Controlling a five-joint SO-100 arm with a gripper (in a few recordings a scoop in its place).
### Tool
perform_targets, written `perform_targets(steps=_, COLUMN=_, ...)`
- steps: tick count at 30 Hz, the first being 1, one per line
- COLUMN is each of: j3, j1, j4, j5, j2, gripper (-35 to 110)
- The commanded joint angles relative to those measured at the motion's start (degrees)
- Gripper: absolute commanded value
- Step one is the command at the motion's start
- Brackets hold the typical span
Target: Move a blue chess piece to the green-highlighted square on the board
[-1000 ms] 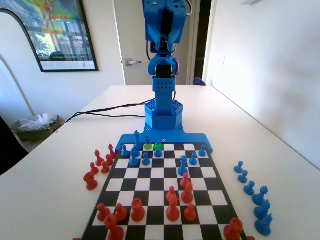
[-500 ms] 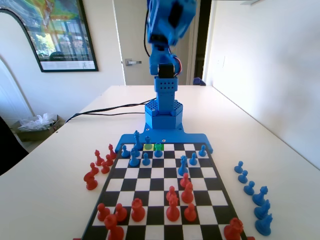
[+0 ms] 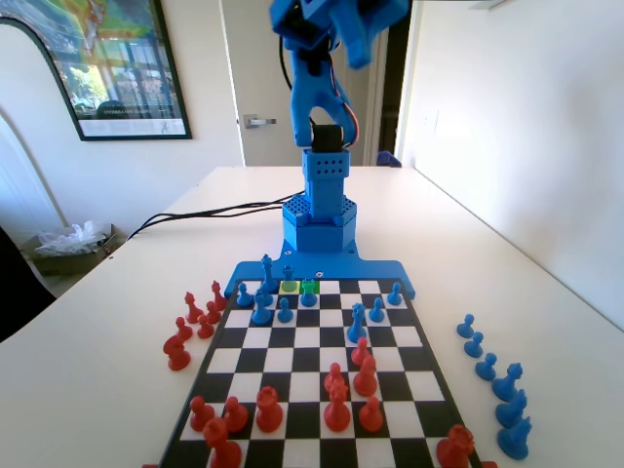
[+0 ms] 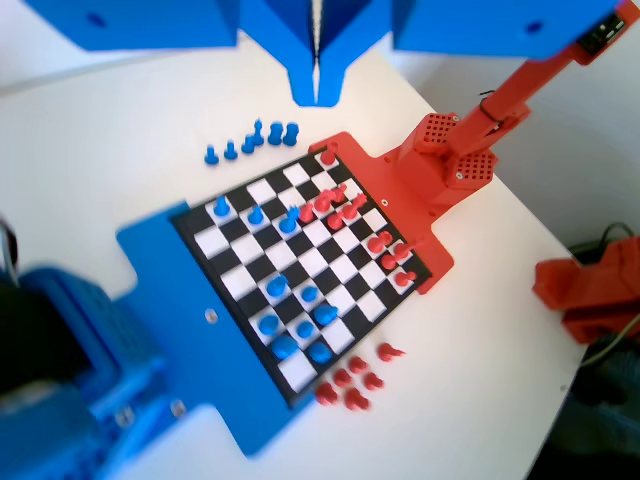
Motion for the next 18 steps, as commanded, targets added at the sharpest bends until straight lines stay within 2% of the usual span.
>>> perform_targets(steps=1, j3=1.1, j1=5.3, j4=1.2, j5=-13.3, j2=0.3, gripper=1)
perform_targets(steps=18, j3=11.5, j1=18.3, j4=1.0, j5=-41.9, j2=-0.1, gripper=1)
